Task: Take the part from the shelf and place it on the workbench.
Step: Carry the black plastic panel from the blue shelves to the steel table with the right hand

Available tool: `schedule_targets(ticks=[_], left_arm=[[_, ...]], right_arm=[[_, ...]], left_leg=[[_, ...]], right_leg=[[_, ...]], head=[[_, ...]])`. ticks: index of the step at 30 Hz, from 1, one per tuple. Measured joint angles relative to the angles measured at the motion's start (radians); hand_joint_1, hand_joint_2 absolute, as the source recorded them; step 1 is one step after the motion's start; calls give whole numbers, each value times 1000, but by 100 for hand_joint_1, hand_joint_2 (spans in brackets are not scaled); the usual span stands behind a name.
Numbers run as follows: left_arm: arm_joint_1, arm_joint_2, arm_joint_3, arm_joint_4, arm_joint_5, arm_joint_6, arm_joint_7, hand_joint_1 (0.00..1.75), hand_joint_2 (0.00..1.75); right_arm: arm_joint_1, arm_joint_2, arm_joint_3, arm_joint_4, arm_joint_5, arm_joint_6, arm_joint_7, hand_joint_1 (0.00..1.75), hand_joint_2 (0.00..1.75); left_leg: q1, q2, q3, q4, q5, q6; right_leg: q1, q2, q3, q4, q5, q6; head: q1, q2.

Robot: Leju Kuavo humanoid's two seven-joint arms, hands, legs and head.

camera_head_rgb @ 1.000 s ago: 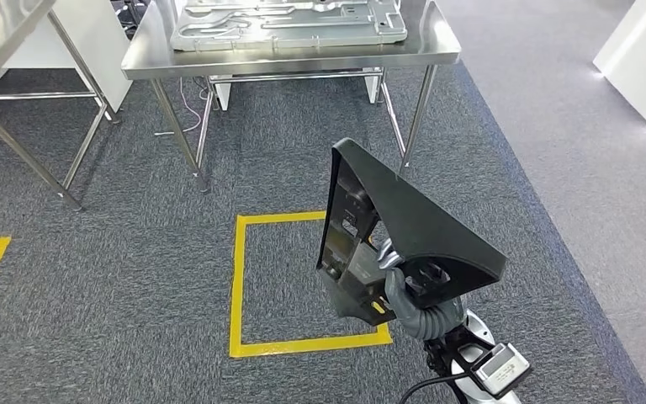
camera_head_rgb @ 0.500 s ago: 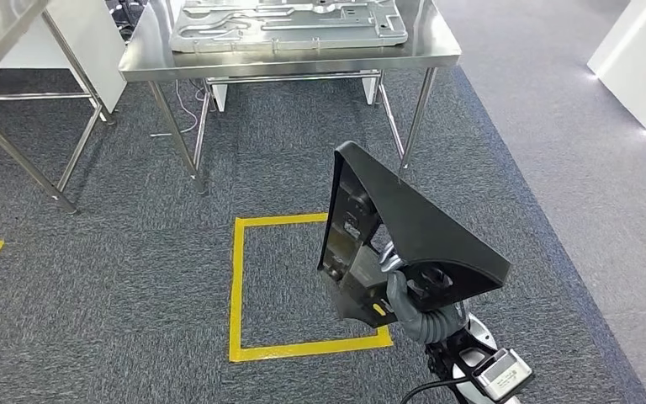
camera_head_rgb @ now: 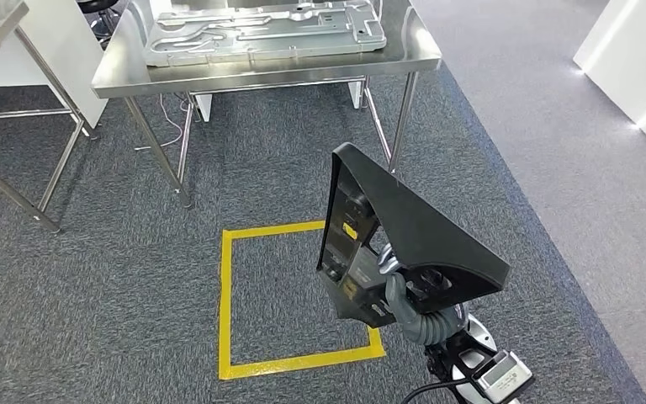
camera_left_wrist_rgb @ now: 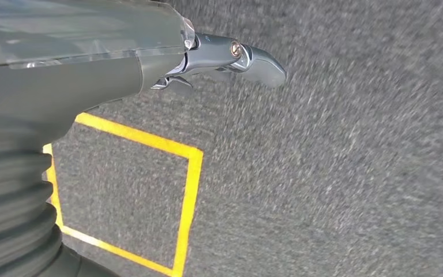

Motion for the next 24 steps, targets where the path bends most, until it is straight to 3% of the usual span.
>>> schedule_targets(ticks=[3, 6, 9, 10, 11, 12, 14, 16, 20, 22, 24], left_arm=[[-1, 3, 0, 0, 0, 1, 0, 0, 175], [-1, 4, 0, 0, 0, 5, 3, 0, 175], [-1, 2, 0, 0, 0, 11, 6, 0, 175], [0, 1, 0, 0, 0, 12, 6, 0, 175], [1, 0, 0, 0, 0, 13, 7, 0, 175], [3, 0, 0, 0, 0, 14, 7, 0, 175], [4, -2, 1, 0, 0, 15, 7, 0, 175], [3, -3, 2, 0, 0, 16, 7, 0, 175], [2, -3, 4, 0, 2, 17, 7, 0, 175], [-3, -2, 4, 0, 2, 18, 8, 0, 175], [-4, -3, 4, 0, 3, 19, 8, 0, 175]], right_arm=[[3, 0, 0, -2, 1, -4, 0, 175, 175], [7, -1, 1, -7, 1, -11, 0, 175, 175], [9, -1, 3, -9, 1, -13, 0, 175, 175], [11, -1, 4, -9, 1, -12, 0, 175, 175], [13, -1, 4, -8, 1, -11, 0, 175, 175], [13, -1, 5, -8, 0, -10, 0, 175, 175], [12, -1, 7, -8, -1, -6, 0, 175, 175], [9, -1, 8, -6, -3, 1, 0, 175, 175], [9, -1, 10, -5, -4, 8, 0, 175, 175], [6, -1, 10, -5, -4, 10, 0, 175, 175], [5, 0, 11, -5, -4, 13, 0, 175, 175]], left_leg=[[-8, 0, 28, -61, -2, 14], [0, -1, 56, -84, -4, 24], [2, 0, 72, -89, -15, 29], [3, 0, 77, -89, -20, 28], [4, 0, 83, -88, -26, 25], [6, 0, 92, -88, -33, 22], [10, -1, 114, -87, -51, 12], [11, 0, 127, -84, -67, -2], [9, 2, 142, -61, -85, -26], [12, 1, 111, 4, -110, -32], [13, 0, 32, 131, -156, -35]], right_leg=[[-2, 1, 7, 1, -2, 17], [-5, -5, -7, 47, -16, 34], [-13, -8, -113, 210, -81, 52], [-18, -9, -150, 253, -90, 57], [-22, -10, -172, 268, -82, 60], [-26, -11, -176, 247, -51, 63], [-32, -16, -141, 131, 43, 69], [-31, -23, -114, 39, 74, 63], [-28, -19, -99, 24, 63, 25], [-26, -18, -84, 23, 54, 12], [-22, -17, -74, 23, 43, 5]], head=[[0, 0], [0, 0], [0, 0], [0, 0], [0, 0], [0, 0], [0, 0], [0, 0], [0, 0], [-1, 0], [-1, 0]])
